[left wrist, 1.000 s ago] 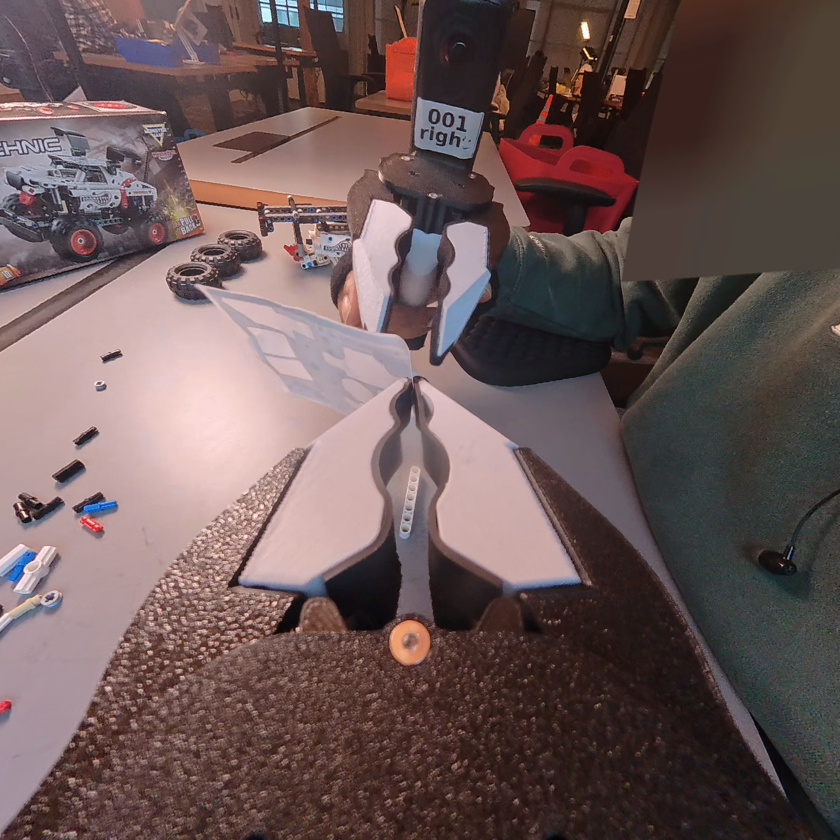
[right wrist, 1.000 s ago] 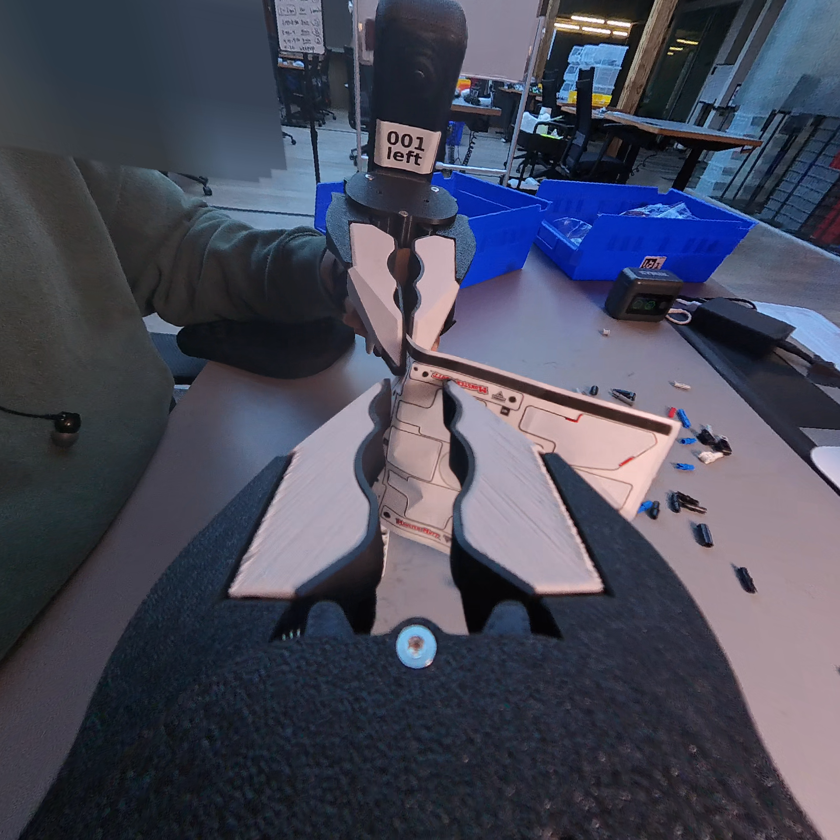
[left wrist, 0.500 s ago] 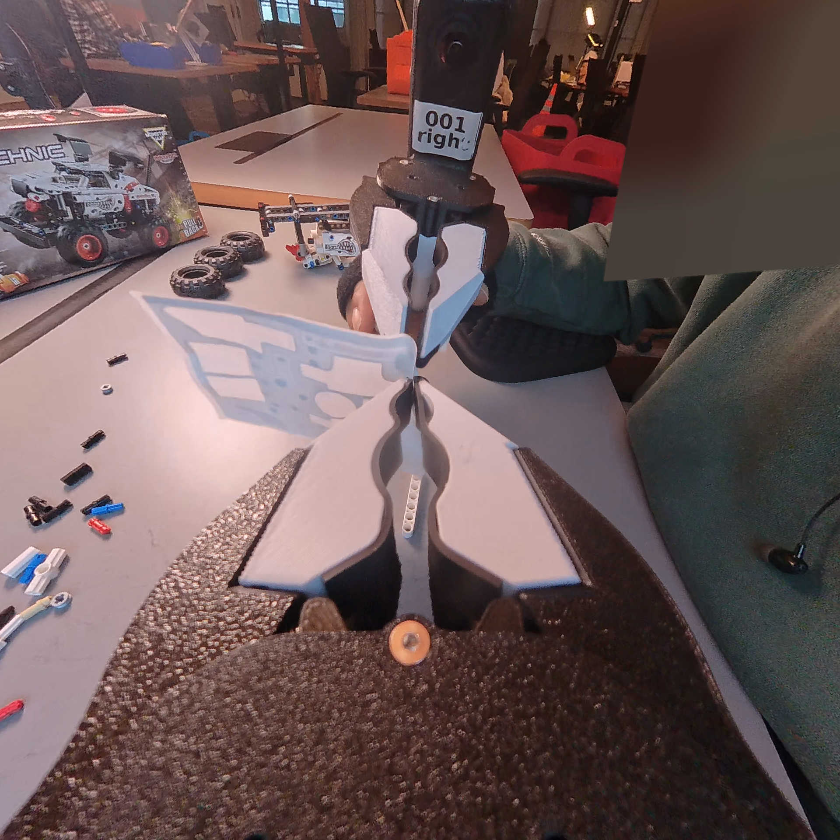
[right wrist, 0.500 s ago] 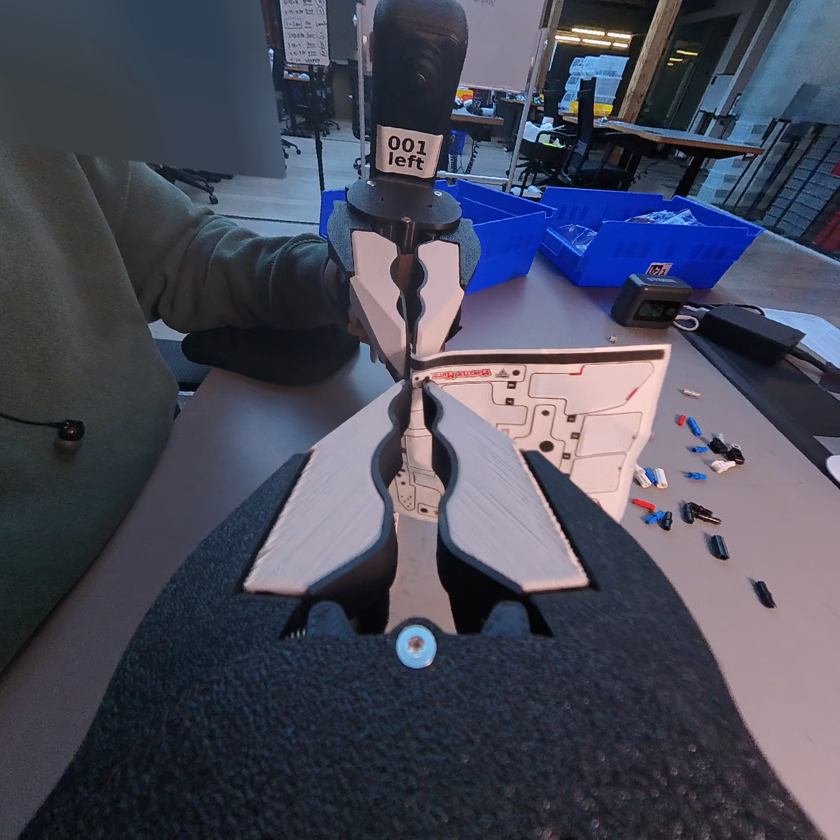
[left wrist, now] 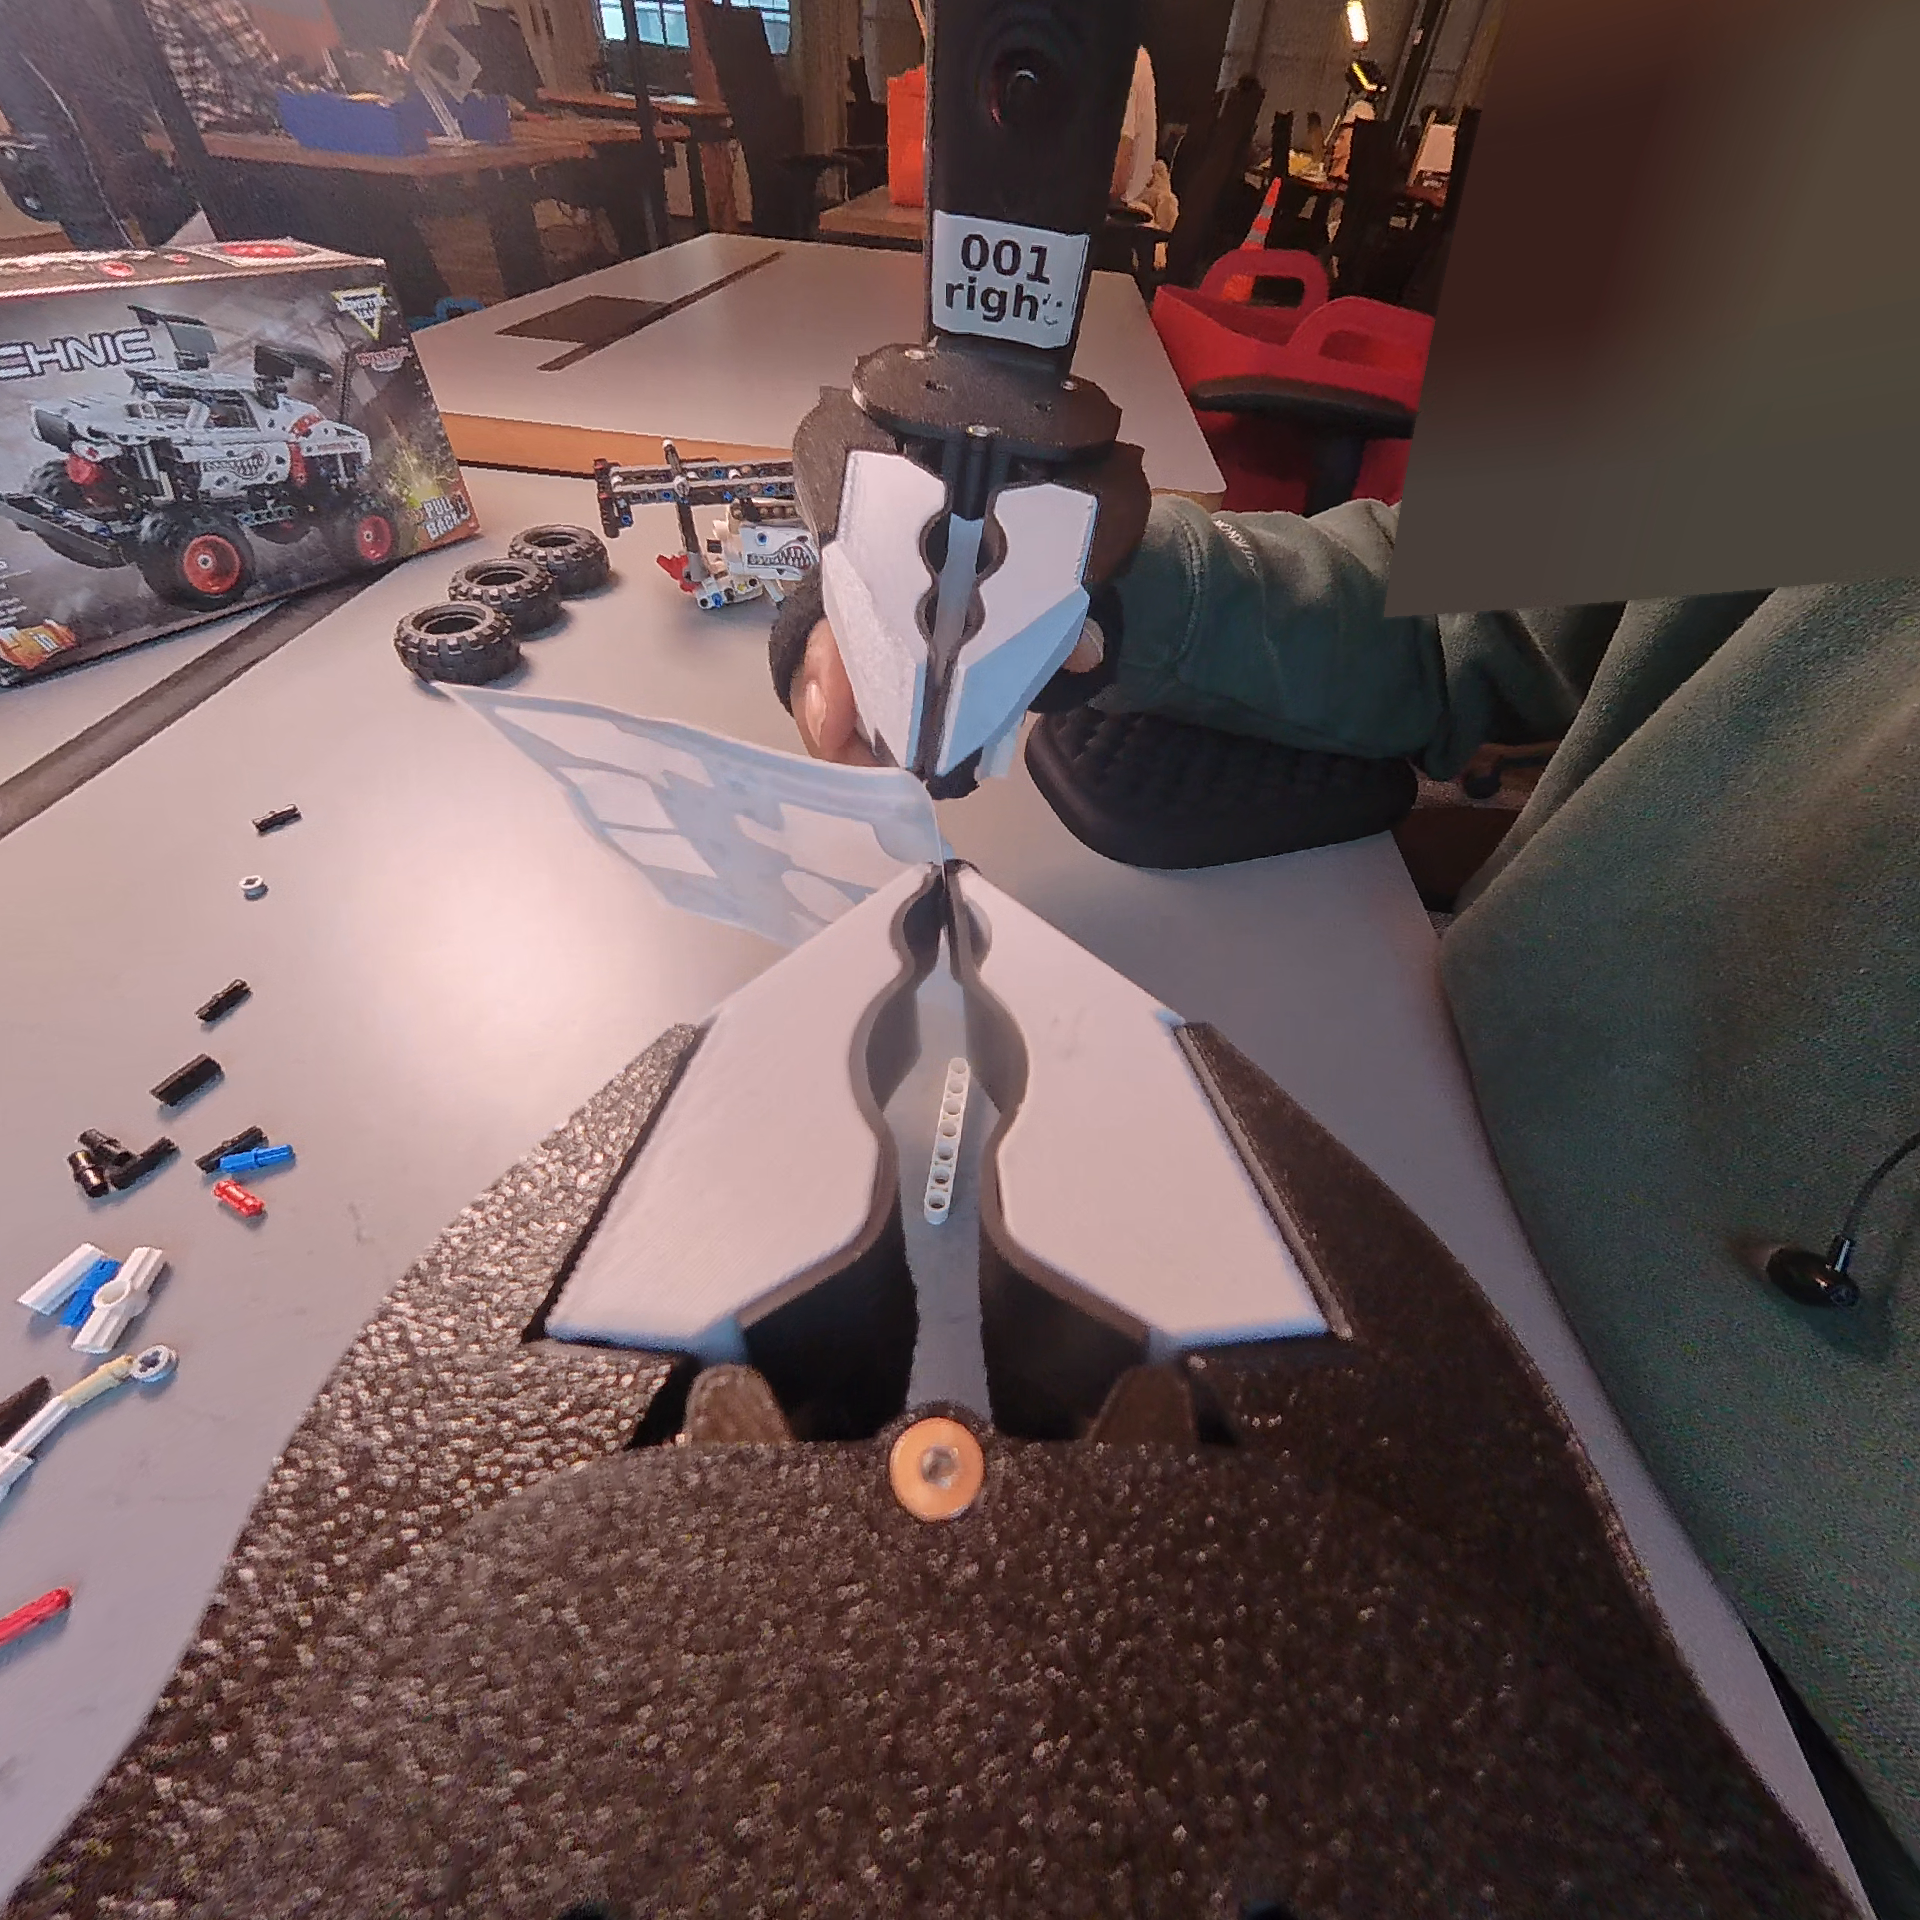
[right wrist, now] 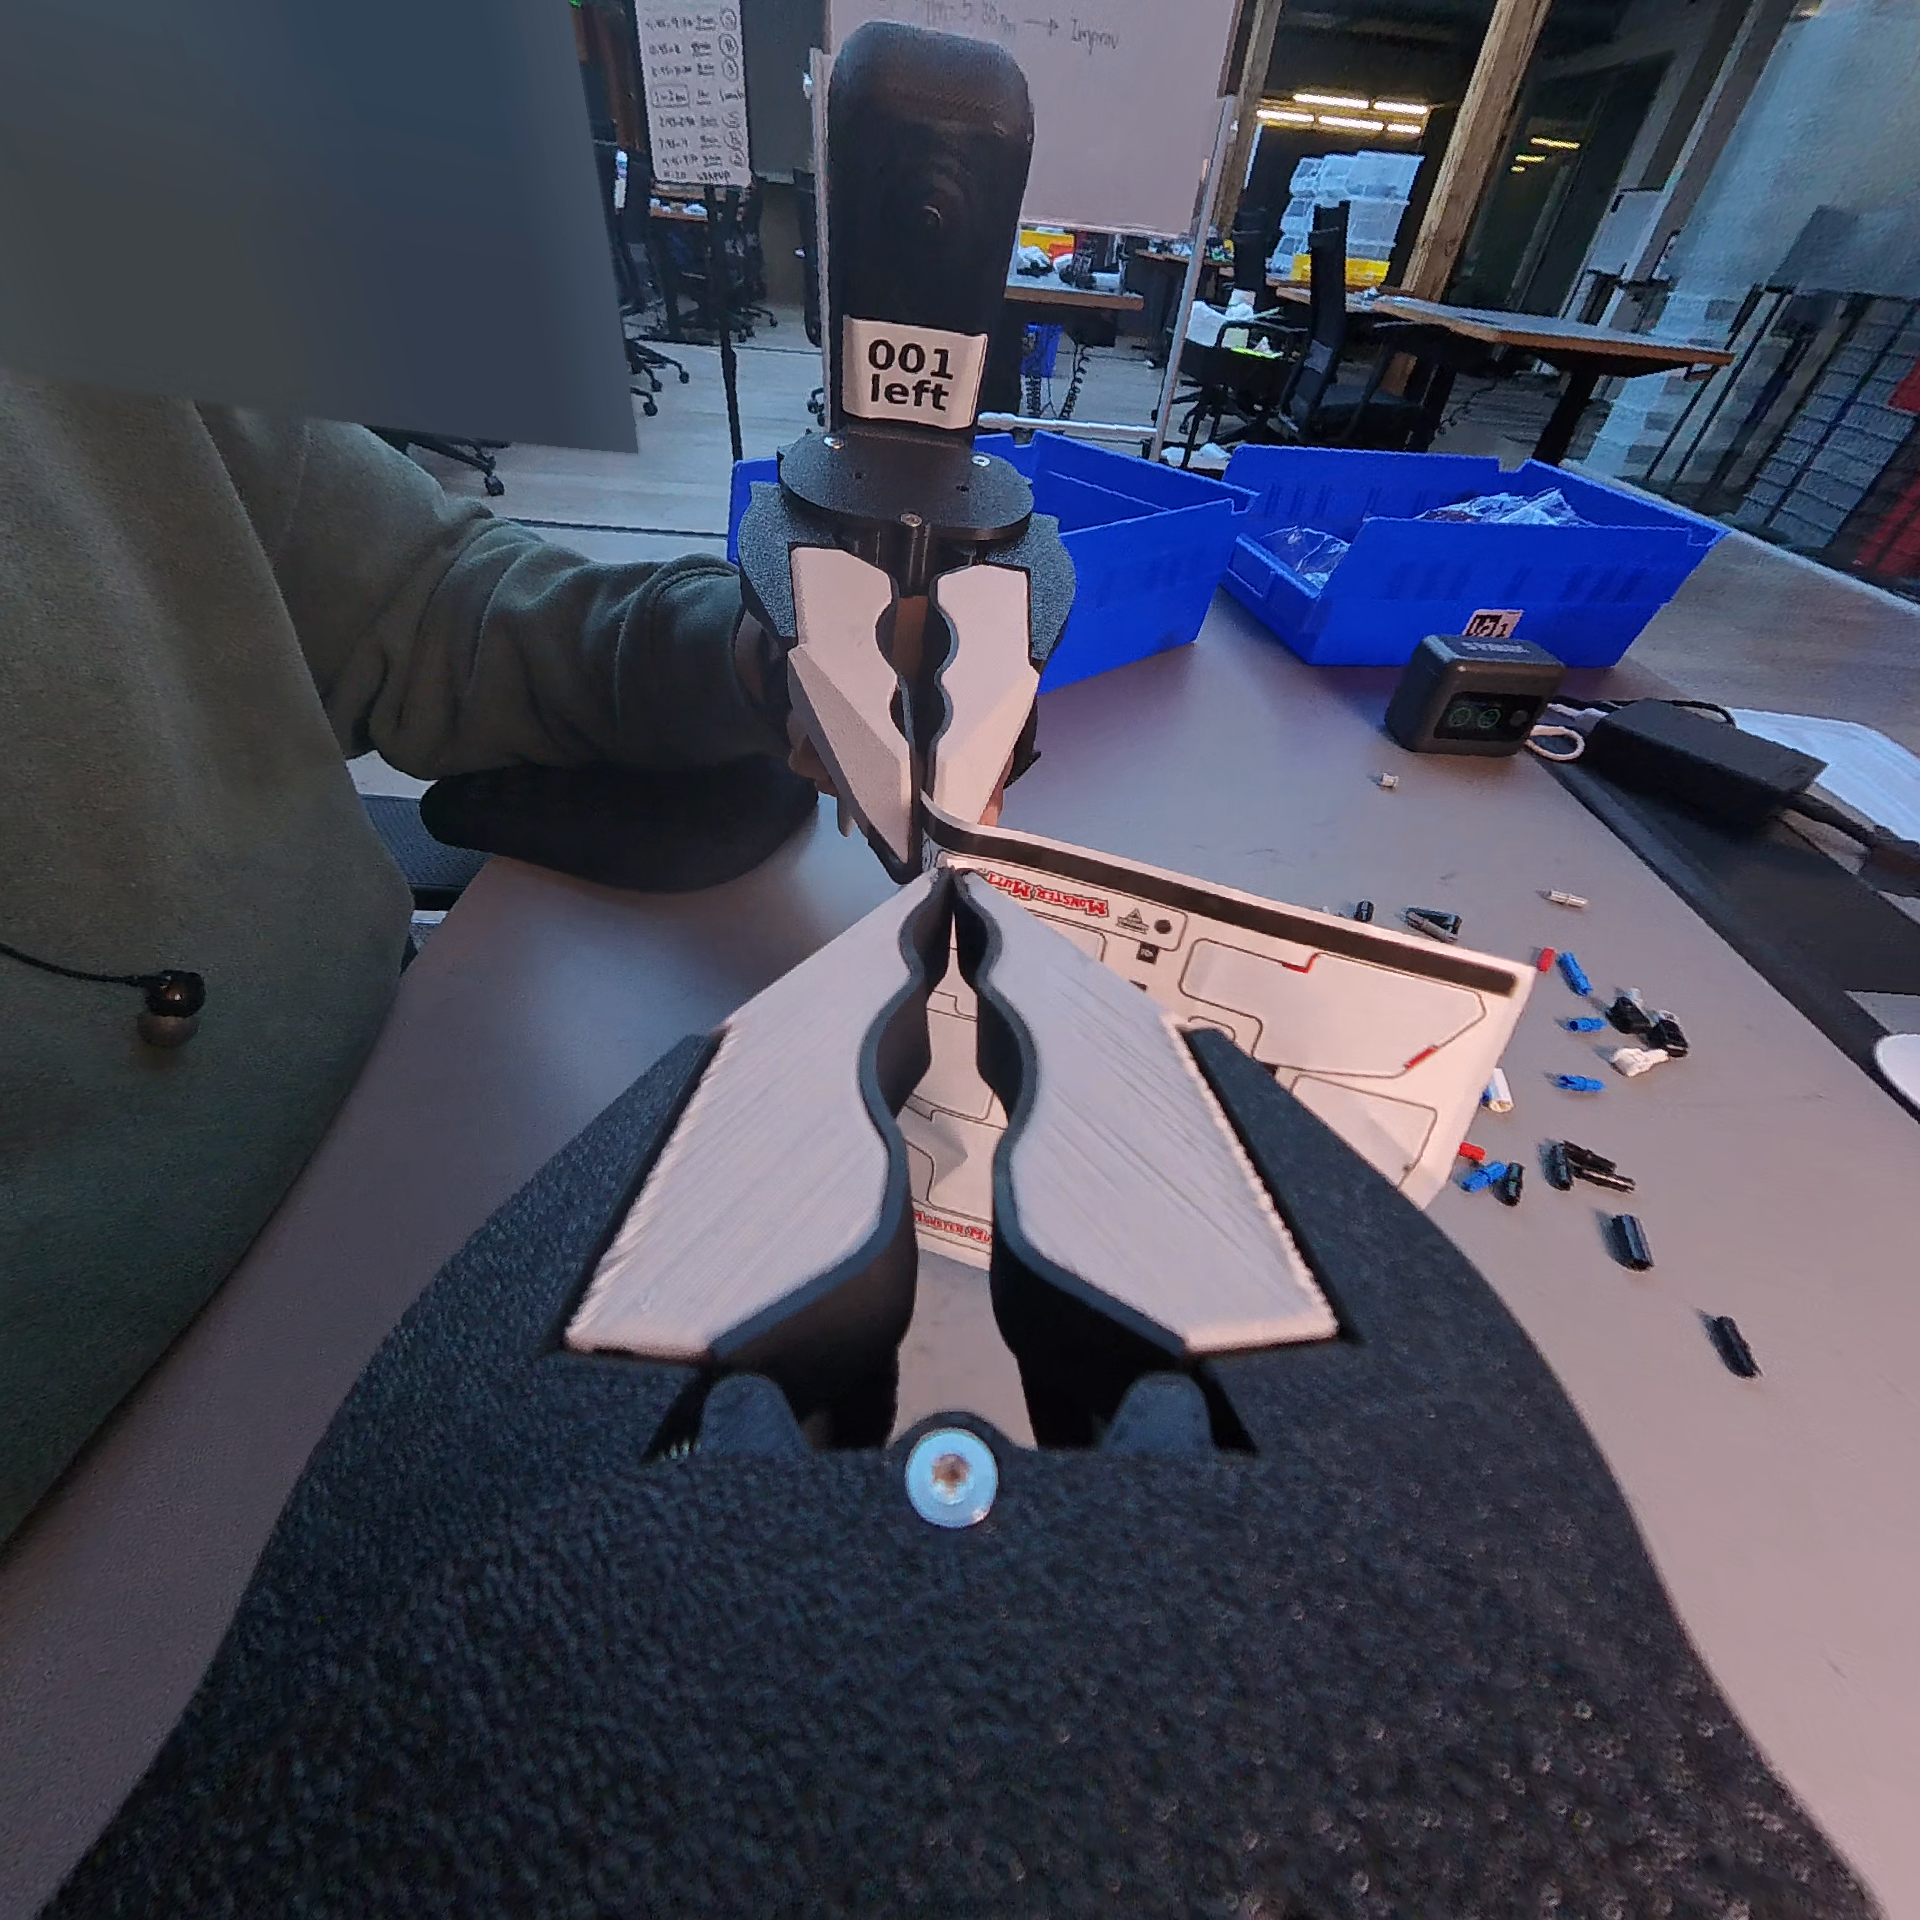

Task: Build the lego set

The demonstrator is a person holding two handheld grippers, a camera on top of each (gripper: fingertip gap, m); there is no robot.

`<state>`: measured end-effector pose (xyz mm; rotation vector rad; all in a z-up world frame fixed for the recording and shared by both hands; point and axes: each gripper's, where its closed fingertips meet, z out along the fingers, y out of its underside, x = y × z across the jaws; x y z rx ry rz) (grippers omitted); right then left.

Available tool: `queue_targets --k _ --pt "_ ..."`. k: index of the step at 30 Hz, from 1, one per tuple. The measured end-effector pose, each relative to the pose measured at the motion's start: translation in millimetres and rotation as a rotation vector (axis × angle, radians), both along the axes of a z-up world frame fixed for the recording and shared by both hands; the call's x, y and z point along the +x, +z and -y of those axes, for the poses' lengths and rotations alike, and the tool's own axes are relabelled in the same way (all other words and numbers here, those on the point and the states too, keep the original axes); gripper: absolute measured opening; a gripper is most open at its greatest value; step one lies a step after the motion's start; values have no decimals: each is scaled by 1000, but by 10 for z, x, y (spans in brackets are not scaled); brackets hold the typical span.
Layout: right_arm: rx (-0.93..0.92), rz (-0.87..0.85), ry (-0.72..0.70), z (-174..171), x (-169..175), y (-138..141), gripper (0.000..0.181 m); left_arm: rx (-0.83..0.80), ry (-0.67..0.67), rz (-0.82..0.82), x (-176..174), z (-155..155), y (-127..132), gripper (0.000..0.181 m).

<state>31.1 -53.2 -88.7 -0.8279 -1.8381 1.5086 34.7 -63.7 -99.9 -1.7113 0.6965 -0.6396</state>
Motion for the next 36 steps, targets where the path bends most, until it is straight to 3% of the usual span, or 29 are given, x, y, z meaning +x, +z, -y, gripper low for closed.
queue_targets --k 24,27,29,30,36 --pt "-38 -59 -85 -304 35 177 0 24 32 35 -115 -9 87 0" --pt "-15 -55 -83 -228 18 153 0 25 36 38 -119 -16 89 0" --pt "-1 -26 -54 -92 -9 82 22 23 33 33 -103 -19 73 0" --pt "8 -15 -45 -35 -27 46 24 21 30 29 -92 -18 62 0" --pt "4 2 -28 82 -70 -23 19 18 10 3 -24 -8 17 0"
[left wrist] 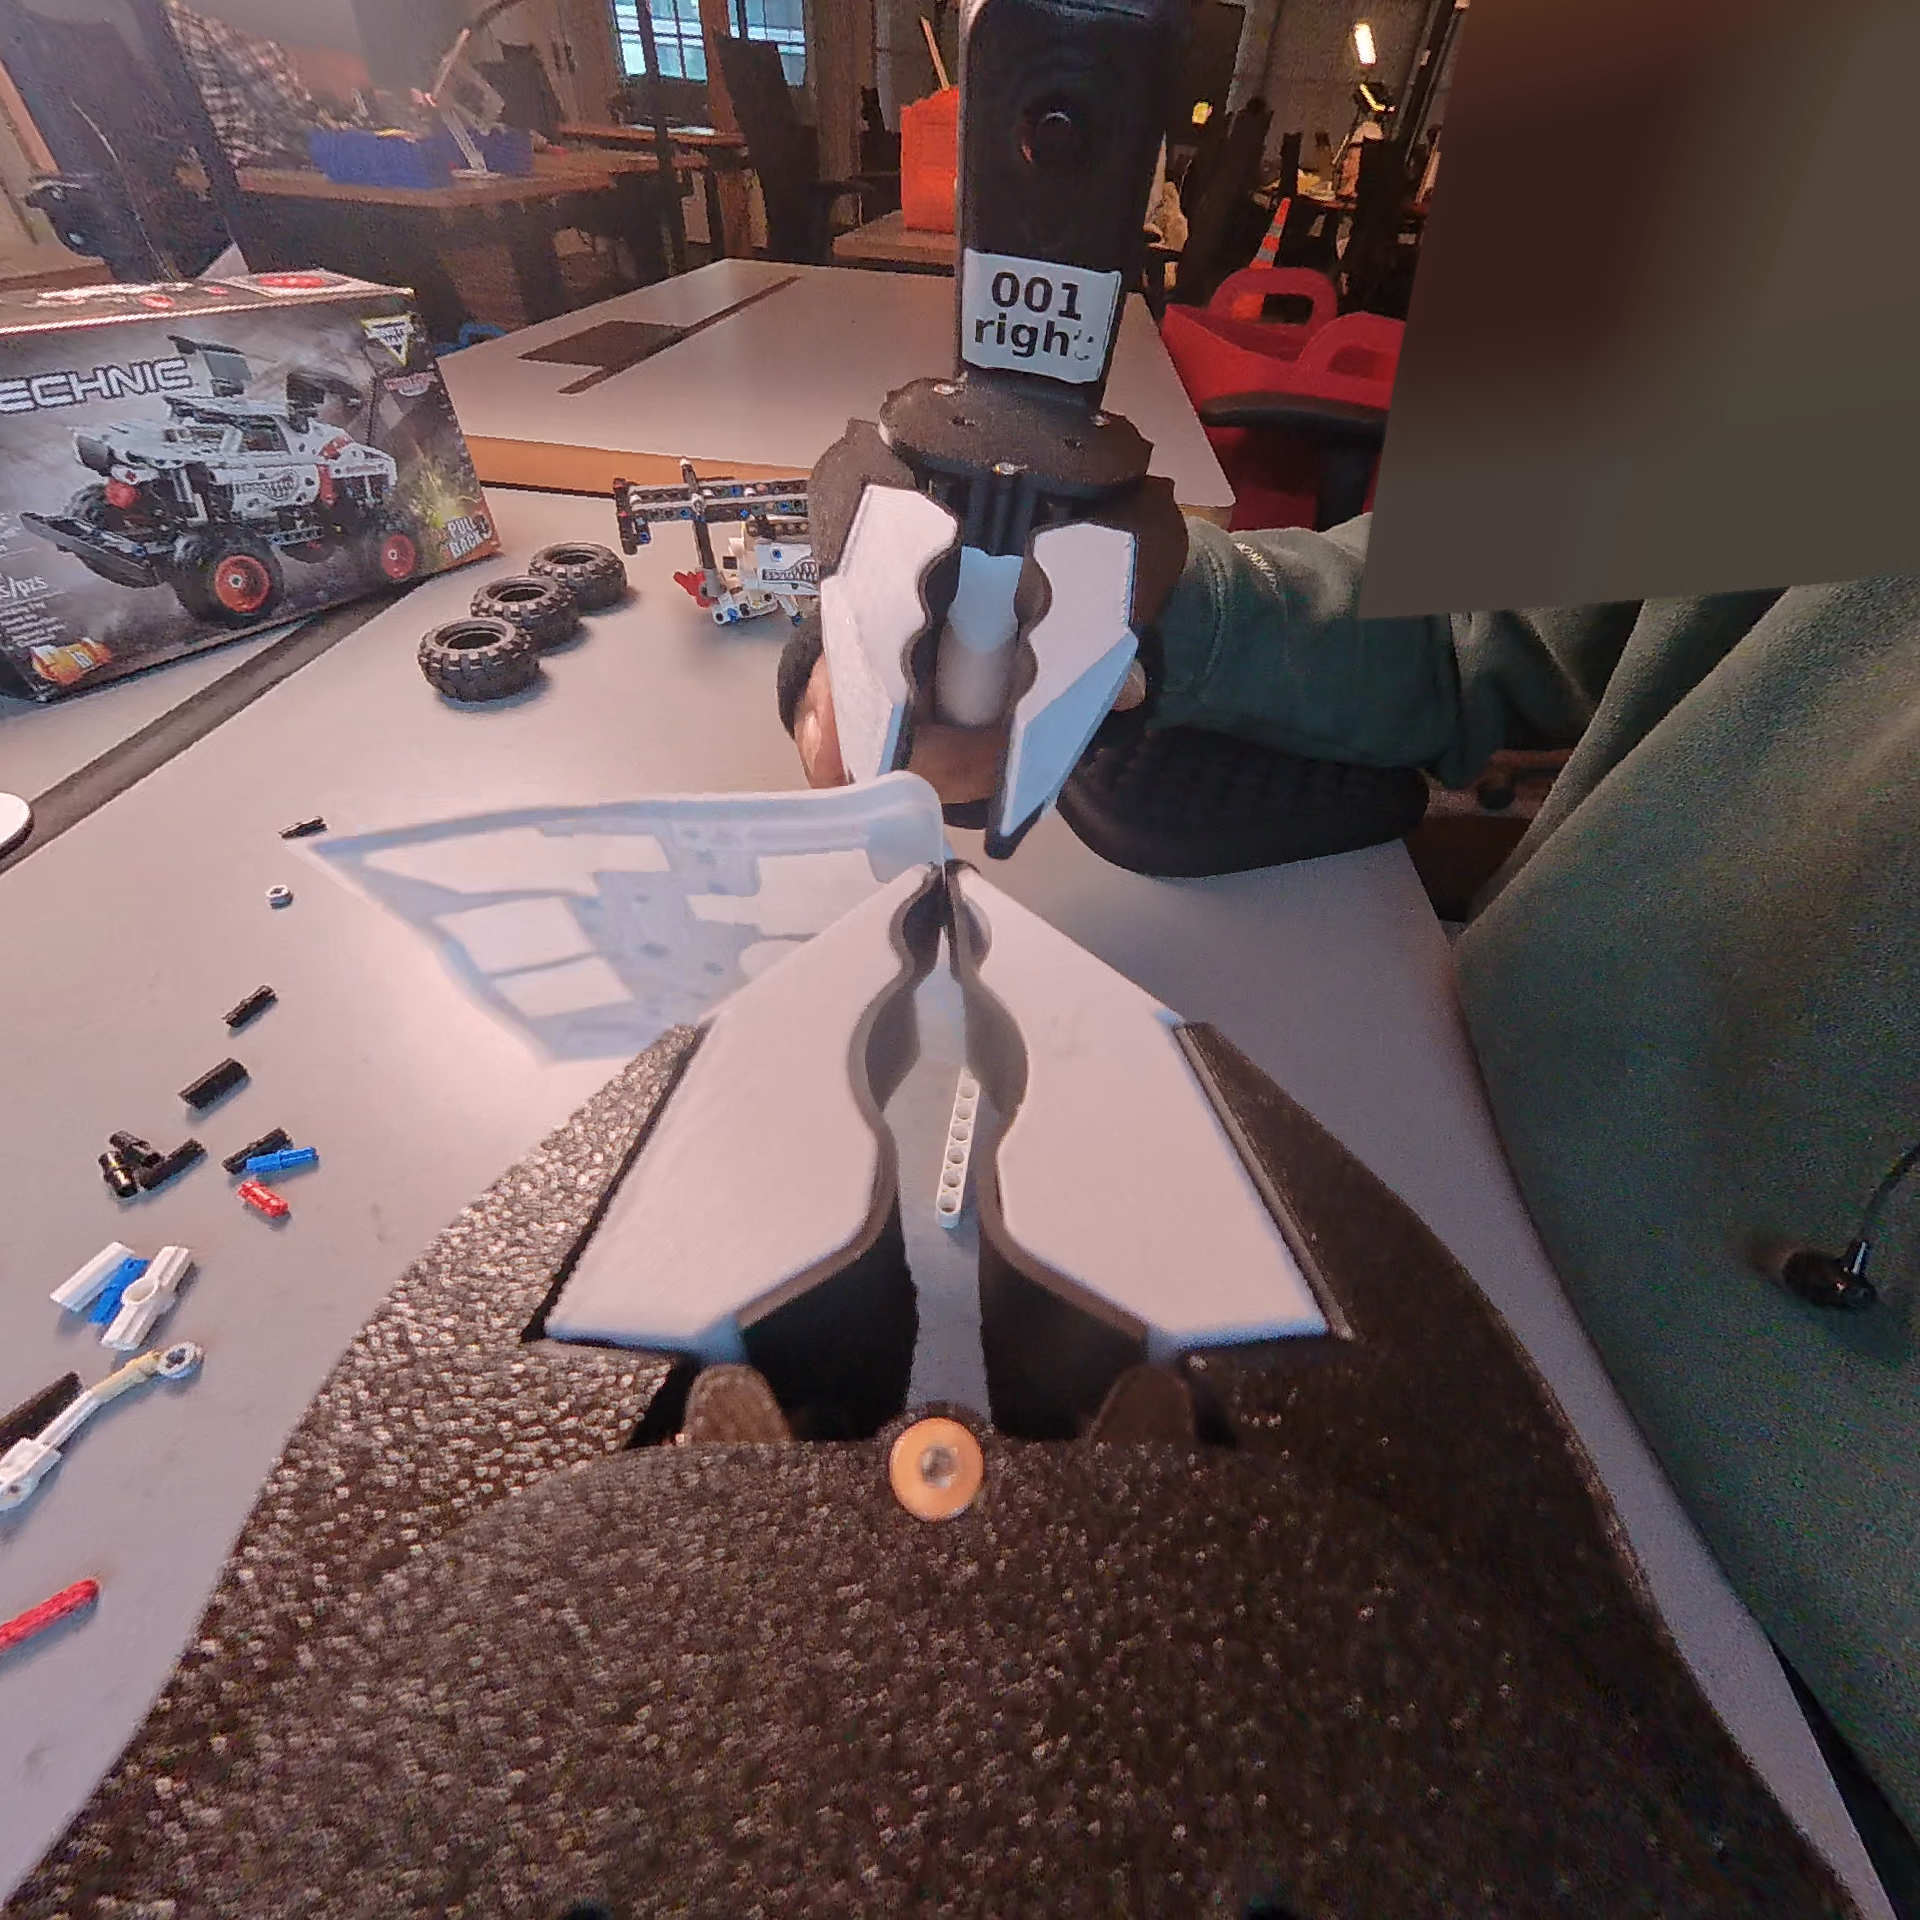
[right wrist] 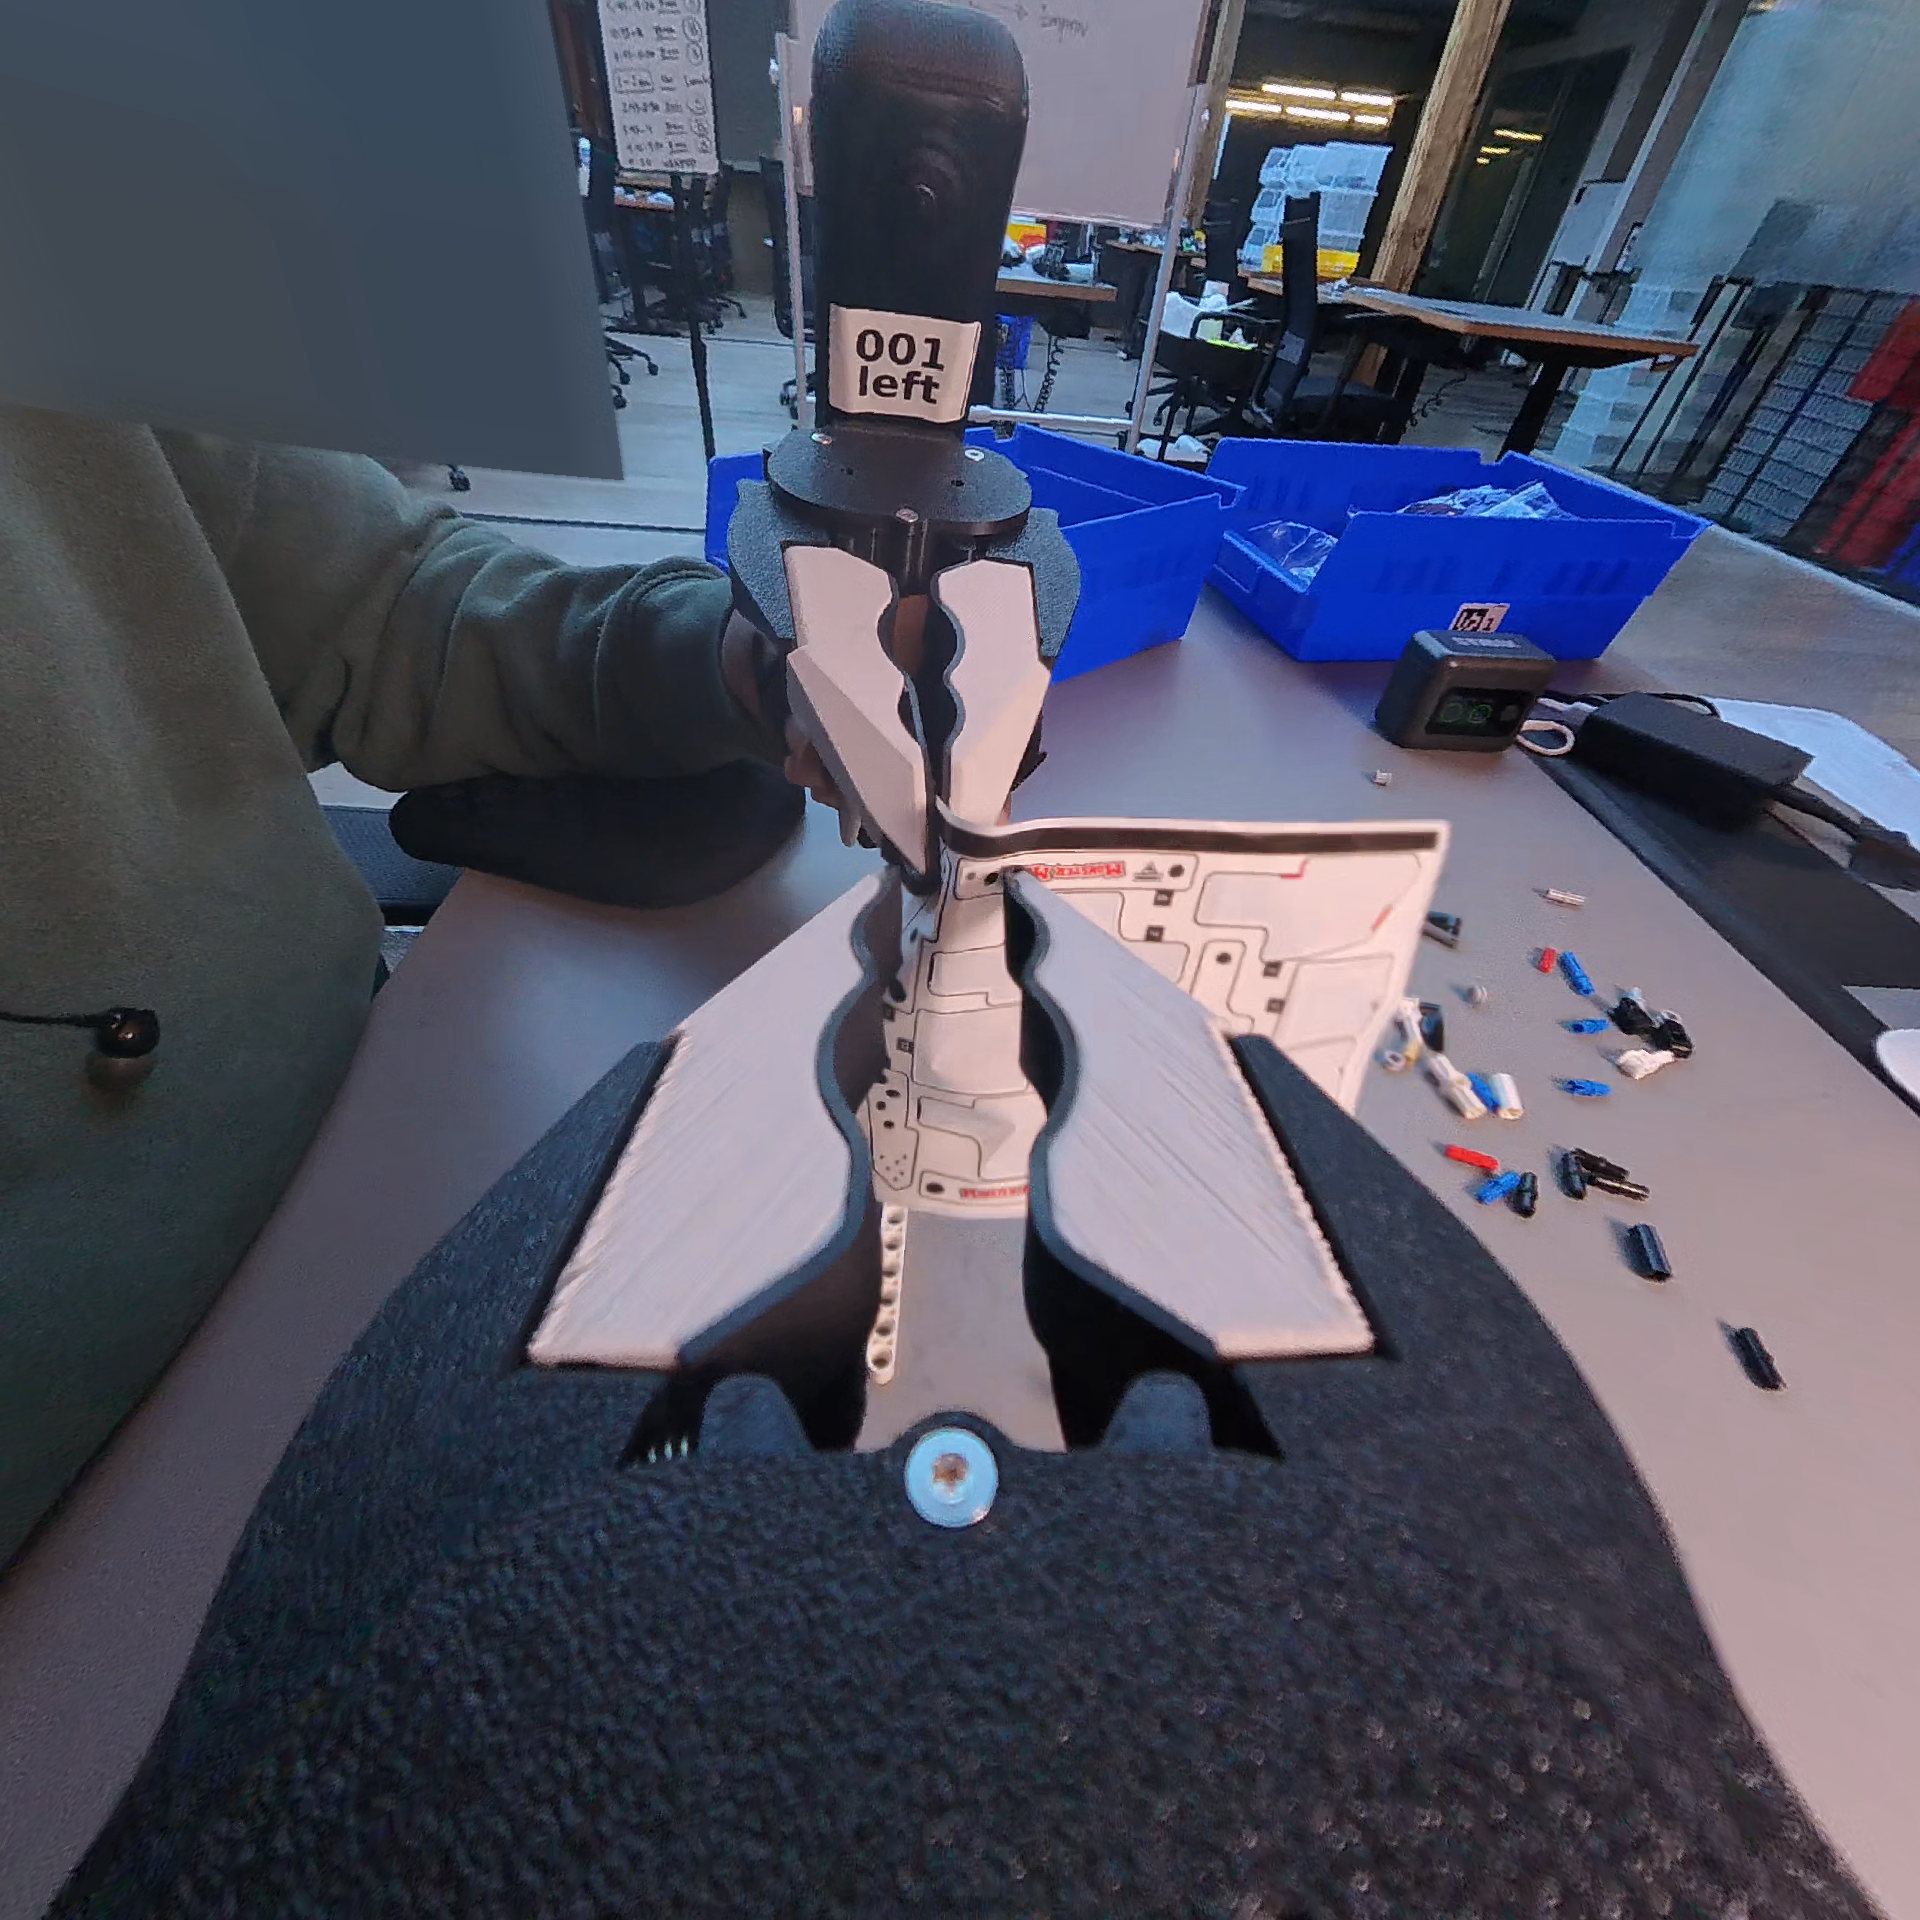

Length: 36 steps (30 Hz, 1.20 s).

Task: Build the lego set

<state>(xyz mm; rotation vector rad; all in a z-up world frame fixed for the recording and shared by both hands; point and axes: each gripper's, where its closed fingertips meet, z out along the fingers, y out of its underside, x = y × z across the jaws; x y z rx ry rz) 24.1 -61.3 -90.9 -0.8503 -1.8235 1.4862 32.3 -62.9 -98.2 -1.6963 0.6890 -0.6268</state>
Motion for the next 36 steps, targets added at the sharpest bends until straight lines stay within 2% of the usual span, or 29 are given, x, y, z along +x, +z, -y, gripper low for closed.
queue_targets --k 4,20,30,36 --pt "-14 -1 11 -2 12 4 7 -1 -4 -18 17 3 -26 0" --pt "-4 -15 3 -142 74 53 0 6 17 8 -63 -4 23 0" --pt "40 -64 -98 -536 225 227 0 -2 143 194 -454 -188 151 0" --pt "4 -137 -191 -838 375 409 0 15 257 431 -991 -610 401 0"
